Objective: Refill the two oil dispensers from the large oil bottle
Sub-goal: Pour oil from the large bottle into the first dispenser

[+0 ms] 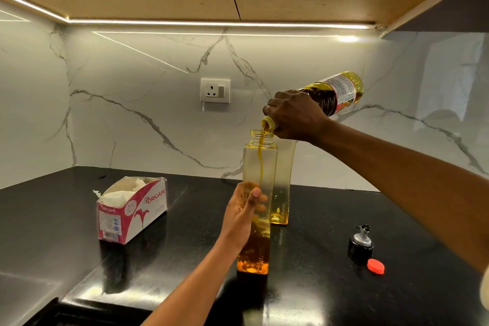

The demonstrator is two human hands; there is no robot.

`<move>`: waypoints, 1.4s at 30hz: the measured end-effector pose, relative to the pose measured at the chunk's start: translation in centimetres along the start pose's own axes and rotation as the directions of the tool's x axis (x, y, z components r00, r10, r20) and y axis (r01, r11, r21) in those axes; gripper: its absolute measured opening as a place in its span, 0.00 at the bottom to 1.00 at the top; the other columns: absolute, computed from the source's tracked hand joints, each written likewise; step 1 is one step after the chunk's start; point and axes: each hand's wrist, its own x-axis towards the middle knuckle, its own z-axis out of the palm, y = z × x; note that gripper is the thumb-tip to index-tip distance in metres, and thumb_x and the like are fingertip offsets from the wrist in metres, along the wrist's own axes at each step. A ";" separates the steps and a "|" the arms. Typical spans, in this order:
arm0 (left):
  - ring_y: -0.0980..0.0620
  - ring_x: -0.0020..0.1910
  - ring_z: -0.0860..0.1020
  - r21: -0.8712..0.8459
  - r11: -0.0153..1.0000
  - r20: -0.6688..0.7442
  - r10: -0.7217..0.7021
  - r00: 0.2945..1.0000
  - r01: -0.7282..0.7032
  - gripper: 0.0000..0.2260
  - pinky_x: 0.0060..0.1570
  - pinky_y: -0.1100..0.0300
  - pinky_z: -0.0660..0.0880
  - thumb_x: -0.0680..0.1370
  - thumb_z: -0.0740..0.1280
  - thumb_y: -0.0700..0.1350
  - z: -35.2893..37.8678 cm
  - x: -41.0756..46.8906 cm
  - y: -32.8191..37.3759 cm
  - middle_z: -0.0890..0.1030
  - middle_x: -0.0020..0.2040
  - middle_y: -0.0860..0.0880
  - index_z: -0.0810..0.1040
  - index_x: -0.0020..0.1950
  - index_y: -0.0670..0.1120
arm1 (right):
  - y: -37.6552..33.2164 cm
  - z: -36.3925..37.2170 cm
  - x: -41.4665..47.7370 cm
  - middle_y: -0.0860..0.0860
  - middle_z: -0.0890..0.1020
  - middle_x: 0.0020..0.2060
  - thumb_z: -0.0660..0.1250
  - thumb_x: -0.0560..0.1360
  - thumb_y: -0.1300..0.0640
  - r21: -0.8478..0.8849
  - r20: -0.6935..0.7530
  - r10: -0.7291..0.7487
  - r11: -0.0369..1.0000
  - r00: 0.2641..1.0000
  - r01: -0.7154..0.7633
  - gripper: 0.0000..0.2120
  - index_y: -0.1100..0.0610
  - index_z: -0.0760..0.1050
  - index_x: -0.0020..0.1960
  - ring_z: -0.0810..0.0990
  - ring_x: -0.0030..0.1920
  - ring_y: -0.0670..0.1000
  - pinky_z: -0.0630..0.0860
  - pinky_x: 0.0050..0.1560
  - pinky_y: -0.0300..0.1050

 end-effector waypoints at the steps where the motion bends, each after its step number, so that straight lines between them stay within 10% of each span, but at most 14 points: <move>1: 0.55 0.37 0.80 0.000 1.000 0.000 0.000 1.000 0.000 0.37 0.32 0.61 0.79 0.61 0.70 0.73 0.0 0.0 0.0 0.81 0.41 0.52 0.74 0.57 0.46 | 0.0 0.0 0.0 0.56 0.83 0.39 0.67 0.74 0.51 0.001 -0.001 -0.003 1.000 1.000 0.003 0.13 0.62 0.79 0.46 0.81 0.41 0.57 0.77 0.41 0.48; 42: 0.55 0.38 0.80 0.058 0.998 -0.012 0.039 0.999 -0.038 0.39 0.38 0.63 0.79 0.61 0.67 0.75 0.1 0.1 -0.1 0.81 0.41 0.52 0.74 0.56 0.45 | 0.0 -0.5 0.1 0.56 0.83 0.41 0.65 0.75 0.49 0.005 0.069 -0.007 1.000 0.998 0.007 0.15 0.61 0.79 0.48 0.81 0.44 0.58 0.76 0.43 0.50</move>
